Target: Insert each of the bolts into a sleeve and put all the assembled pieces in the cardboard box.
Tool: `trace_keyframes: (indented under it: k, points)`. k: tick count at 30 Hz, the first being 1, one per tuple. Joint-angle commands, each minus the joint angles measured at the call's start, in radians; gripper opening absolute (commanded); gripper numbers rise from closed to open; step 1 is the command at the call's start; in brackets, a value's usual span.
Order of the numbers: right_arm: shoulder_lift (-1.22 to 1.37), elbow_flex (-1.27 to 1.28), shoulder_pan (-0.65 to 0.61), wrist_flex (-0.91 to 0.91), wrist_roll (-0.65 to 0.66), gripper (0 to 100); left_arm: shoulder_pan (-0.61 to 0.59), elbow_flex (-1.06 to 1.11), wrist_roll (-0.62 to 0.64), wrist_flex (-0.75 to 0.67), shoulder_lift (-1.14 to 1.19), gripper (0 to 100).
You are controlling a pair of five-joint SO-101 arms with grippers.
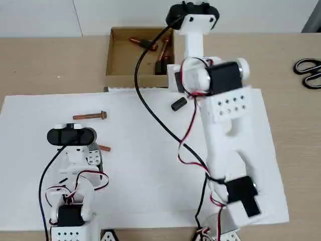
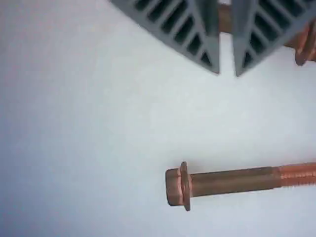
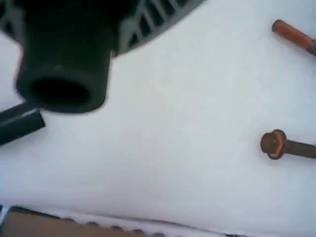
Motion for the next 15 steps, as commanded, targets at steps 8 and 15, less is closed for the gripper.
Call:
trace_keyframes:
  k: [8, 15]
  points:
    - [-0.292, 0.213, 0.134, 0.007, 0.021, 0.3, -0.006, -0.191, -0.006, 0.143, -0.003, 1]
    - [-0.516, 0.489, 0.18, 0.002, 0.018, 0.3, -0.006, -0.466, -0.002, 0.364, 0.064, 1]
